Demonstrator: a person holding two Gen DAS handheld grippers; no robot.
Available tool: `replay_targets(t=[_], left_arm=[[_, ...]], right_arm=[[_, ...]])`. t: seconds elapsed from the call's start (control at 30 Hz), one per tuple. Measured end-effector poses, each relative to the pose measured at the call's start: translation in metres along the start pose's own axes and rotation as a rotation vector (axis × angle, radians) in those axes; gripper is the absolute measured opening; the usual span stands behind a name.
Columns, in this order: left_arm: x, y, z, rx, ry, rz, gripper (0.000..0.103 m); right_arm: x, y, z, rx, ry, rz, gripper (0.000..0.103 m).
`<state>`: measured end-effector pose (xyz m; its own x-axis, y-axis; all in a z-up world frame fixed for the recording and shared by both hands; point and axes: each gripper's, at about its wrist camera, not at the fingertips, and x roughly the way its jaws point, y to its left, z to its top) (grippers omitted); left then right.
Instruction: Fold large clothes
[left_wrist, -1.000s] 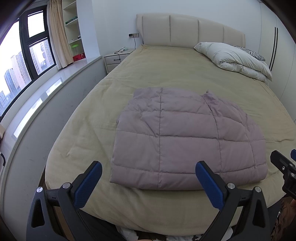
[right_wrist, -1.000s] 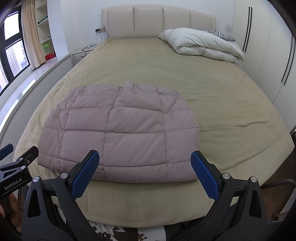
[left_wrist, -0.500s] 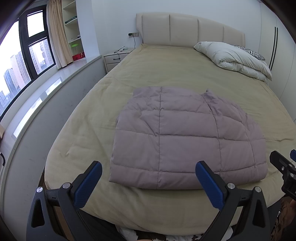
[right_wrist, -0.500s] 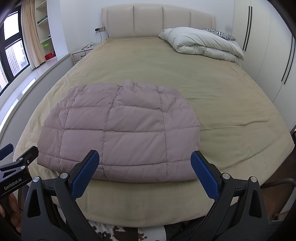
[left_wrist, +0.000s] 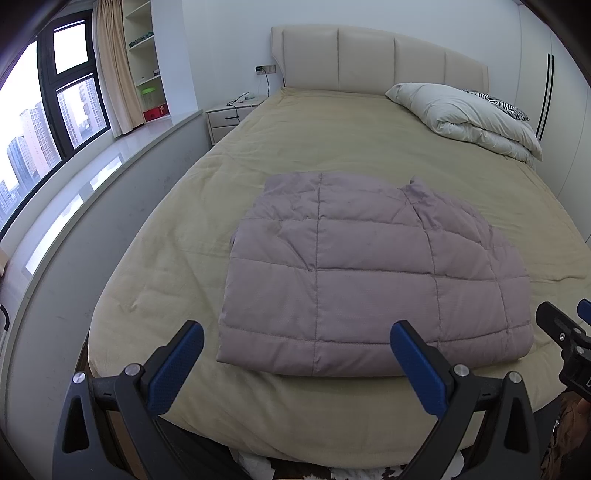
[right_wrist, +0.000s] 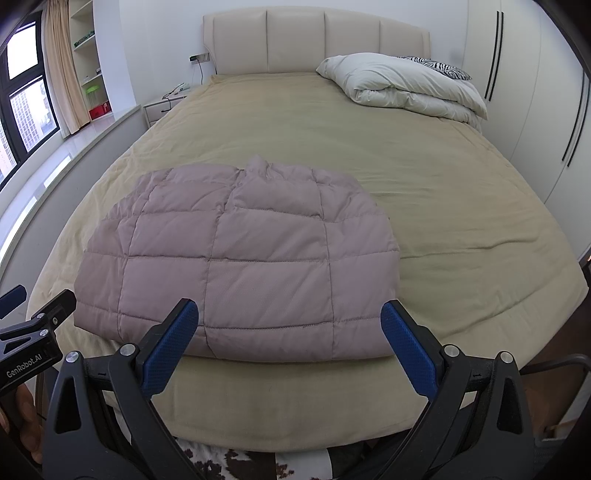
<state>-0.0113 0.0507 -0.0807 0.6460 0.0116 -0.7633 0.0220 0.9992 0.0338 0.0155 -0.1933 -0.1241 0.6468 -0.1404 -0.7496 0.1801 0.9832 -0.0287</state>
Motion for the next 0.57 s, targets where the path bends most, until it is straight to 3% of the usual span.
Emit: replay_targets(t=[0.57], left_arm=[[-0.0009, 0.0046, 0.0044, 0.016, -0.018, -0.018, 0.103]], right_arm=[[0.0052, -0.0002, -0.0005, 0.003, 0.019, 0.003, 0.101]])
